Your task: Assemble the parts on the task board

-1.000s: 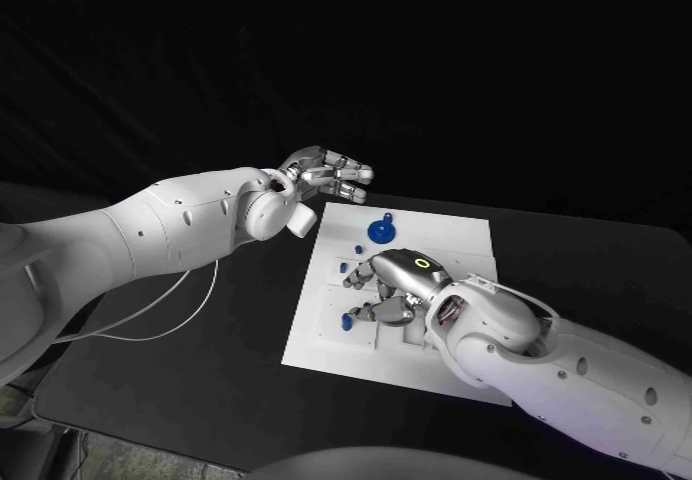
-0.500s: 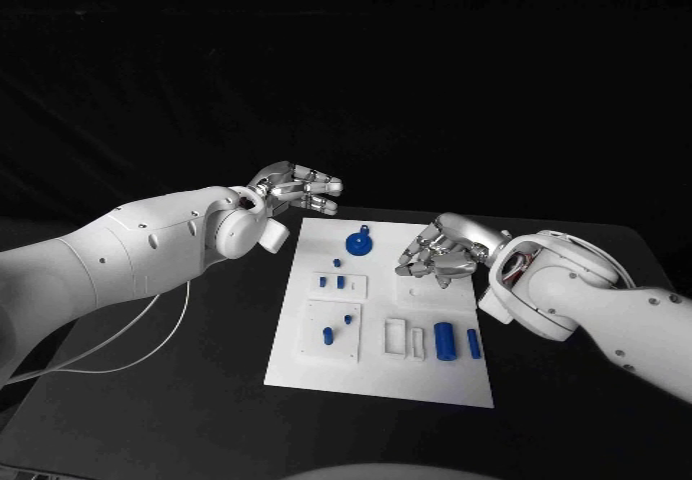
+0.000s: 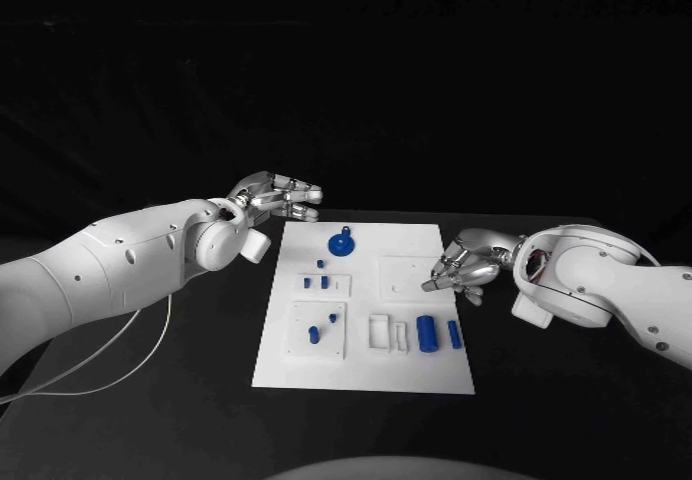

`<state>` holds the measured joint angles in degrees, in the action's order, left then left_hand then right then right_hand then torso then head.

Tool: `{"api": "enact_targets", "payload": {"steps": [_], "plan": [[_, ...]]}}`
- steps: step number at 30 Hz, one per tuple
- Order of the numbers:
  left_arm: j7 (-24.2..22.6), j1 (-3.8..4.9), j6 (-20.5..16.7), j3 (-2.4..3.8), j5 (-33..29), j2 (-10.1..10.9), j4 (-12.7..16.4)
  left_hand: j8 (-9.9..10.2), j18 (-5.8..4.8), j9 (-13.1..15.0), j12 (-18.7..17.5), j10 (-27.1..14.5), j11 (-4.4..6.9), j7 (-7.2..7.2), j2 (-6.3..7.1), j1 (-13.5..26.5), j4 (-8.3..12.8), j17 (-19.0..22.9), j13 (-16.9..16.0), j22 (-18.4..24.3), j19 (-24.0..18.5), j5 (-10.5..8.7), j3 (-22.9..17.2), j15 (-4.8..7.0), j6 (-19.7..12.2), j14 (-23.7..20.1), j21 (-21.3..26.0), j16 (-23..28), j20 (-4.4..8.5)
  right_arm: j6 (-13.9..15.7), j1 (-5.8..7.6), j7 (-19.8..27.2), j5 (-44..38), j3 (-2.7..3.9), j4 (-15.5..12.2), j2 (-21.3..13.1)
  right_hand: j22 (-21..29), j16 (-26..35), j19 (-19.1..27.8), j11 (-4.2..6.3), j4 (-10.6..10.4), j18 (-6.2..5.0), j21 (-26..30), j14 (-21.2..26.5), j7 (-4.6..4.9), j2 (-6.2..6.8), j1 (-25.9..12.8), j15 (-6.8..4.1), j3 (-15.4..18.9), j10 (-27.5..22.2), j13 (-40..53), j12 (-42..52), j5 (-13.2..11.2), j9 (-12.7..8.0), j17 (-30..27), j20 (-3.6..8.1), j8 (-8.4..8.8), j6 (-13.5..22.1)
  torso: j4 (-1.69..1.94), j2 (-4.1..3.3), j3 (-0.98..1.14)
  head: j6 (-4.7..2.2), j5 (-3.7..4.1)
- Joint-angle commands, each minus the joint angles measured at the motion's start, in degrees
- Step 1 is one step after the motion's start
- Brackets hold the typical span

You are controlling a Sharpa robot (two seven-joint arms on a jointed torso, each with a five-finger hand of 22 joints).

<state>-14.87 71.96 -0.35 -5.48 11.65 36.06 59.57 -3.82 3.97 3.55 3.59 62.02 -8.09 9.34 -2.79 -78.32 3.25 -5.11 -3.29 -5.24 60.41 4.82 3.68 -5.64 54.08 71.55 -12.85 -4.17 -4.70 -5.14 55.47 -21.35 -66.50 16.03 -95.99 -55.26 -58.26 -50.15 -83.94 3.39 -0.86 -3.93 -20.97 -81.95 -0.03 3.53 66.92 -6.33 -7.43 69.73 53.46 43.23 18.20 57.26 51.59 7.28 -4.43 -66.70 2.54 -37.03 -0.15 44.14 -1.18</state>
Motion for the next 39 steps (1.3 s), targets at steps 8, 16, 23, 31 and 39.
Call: {"api": "enact_targets", "payload": {"steps": [8, 16, 23, 31, 39], "plan": [[-1.5, -1.2, -0.6, 0.01, -0.4, 2.4, 3.0, 0.1, -0.51, 0.0, 0.0, -0.4, 0.13, -0.03, 0.47, 0.3, -0.1, -0.1, -0.1, 0.1, -0.4, 0.0, 0.1, 0.08, -0.2, 0.0, -0.2, 0.1, 0.01, -5.1, -0.04, -13.3, 1.7, -4.07, -1.1, -1.3, -1.0, -2.0, -1.9, 0.37, -2.9, 0.47, 0.4, -0.6, -0.88, 4.57, -3.3, -0.39, -10.7, 0.8, 4.2, 3.0, -5.3, 10.3, 5.3, 0.64, -0.51, 0.1, -0.33, 1.63, -0.41, 1.65, 1.14], [-1.4, -1.88, -0.9, -0.15, -0.5, 4.2, 5.3, 0.1, -0.51, 0.0, 0.0, -0.5, 0.11, -0.02, 0.55, 0.4, -0.1, -0.1, -0.1, 0.1, -0.4, -0.03, 0.1, 0.08, -0.3, 0.0, -0.2, 0.1, 0.01, -5.0, -0.08, -16.1, 2.7, -6.37, -1.6, -1.0, -3.6, -5.4, -2.1, 0.34, -3.6, -0.03, -2.0, -1.2, -0.54, 8.23, -7.6, -0.23, -15.2, 1.1, 8.1, 7.9, -8.6, 19.3, 11.3, 0.49, -1.99, 1.5, -0.23, 1.85, -0.63, 2.59, 1.11], [-1.4, -2.02, -0.8, -0.29, -0.5, 4.5, 5.8, 0.1, -0.51, 0.0, 0.0, -0.5, 0.1, 0.0, 0.6, 0.6, -0.2, -0.1, -0.1, 0.1, -0.4, -0.04, 0.1, 0.08, -0.5, 0.0, -0.2, 0.1, 0.0, -4.1, -0.47, -16.9, 2.8, -7.45, -1.9, -0.1, -5.2, -5.7, -2.1, 0.08, -6.4, -0.28, -3.7, -1.4, -0.17, 9.18, -9.8, -0.06, -15.2, 0.7, 7.9, 8.0, -14.4, 19.3, 12.6, 0.32, -2.38, 2.1, -0.29, 1.56, -0.55, 3.16, 1.12], [-1.3, -2.05, -0.7, -0.39, -0.5, 4.7, 5.9, 0.1, -0.51, 0.0, 0.0, -0.5, 0.09, 0.02, 0.67, 0.8, -0.3, -0.1, -0.1, 0.1, -0.4, -0.03, 0.1, 0.06, -0.6, 0.0, -0.2, 0.1, -0.01, -1.5, -0.78, -17.5, 1.5, -7.81, -2.2, 1.2, -6.1, -6.0, -2.2, -0.18, -14.9, -0.42, -4.5, -1.5, 0.25, 10.75, -12.3, -0.01, -10.7, 0.4, 7.8, 7.6, -15.4, 19.1, 13.5, 0.39, -0.55, 3.1, -0.25, 1.53, -0.46, 3.69, 1.01], [-1.1, -2.06, -0.4, -0.46, -0.5, 4.7, 6.0, 0.1, -0.51, 0.0, 0.0, -0.6, 0.07, 0.02, 0.7, 1.0, -0.4, -0.2, -0.1, 0.1, -0.4, -0.04, 0.1, 0.05, -0.7, 0.0, -0.2, 0.1, -0.02, -1.6, -0.97, -18.5, -1.1, -8.09, -2.6, 1.8, -9.5, -8.6, -2.4, -0.48, -15.7, -0.81, -8.9, -1.9, 0.81, 10.77, -12.6, 0.22, -9.9, 1.8, 11.9, 12.6, -15.4, 19.1, 16.5, 0.11, 0.37, 4.8, -0.31, 1.52, -0.52, 3.92, 0.91]]}}
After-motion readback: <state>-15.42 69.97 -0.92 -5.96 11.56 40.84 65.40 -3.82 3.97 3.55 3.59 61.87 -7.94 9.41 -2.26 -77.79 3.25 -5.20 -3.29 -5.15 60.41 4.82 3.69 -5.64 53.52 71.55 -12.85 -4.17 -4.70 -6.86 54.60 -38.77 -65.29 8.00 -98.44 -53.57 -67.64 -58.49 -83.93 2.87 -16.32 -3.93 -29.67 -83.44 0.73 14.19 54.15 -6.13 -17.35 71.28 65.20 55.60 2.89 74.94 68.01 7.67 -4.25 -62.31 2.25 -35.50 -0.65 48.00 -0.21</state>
